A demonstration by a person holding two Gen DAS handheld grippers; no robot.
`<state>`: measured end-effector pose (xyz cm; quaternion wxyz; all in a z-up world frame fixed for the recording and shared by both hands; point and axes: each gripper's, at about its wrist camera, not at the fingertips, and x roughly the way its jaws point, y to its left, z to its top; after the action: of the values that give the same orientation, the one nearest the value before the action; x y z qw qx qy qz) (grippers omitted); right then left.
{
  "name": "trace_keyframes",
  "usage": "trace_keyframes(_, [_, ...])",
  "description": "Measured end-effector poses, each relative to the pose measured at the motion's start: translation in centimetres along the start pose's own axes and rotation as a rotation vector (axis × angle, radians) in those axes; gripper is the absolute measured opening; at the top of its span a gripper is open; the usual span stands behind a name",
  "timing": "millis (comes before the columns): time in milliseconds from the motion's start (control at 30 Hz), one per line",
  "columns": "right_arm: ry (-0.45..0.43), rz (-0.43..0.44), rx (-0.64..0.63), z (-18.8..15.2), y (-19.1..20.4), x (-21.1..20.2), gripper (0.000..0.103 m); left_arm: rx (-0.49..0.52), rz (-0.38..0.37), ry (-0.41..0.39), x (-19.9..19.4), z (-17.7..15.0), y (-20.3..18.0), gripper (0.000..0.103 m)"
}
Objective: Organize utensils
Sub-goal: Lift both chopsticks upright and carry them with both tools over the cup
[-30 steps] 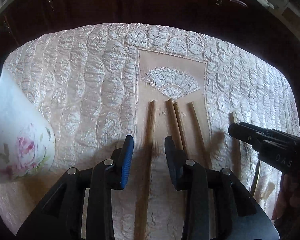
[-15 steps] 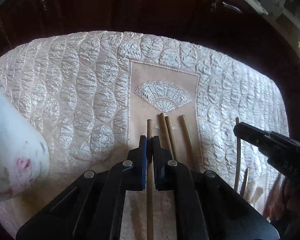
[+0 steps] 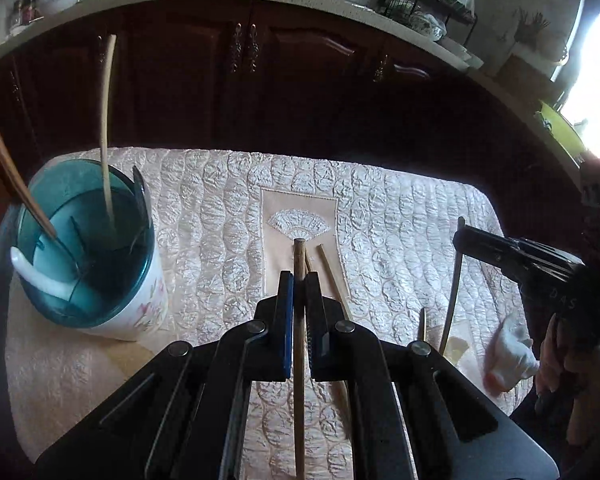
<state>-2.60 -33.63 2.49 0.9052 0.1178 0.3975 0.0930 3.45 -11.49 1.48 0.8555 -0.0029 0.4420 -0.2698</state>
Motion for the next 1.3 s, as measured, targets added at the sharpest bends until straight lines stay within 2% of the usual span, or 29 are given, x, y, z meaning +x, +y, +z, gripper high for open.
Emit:
trace_keyframes(167, [-0.02,-0.011,-0.058,-0.6,2.1,-2.0,0.006,0.016,-0.008,-0.036,-2.9,-0.8,-0.3,0.004])
trace_keyframes(433, [-0.049,-0.022,-0.084,-0.5,3.6,-4.2,0.005,0.024,-0.016,-0.092,-6.0,-0.6,-0.4,0.004])
trace_keyframes(1300, [-0.141,0.02,-0.151,3.7,7.9,-6.8,0.005,0.003,0.032,-0.168,-10.7,0.7,1.8,0.004])
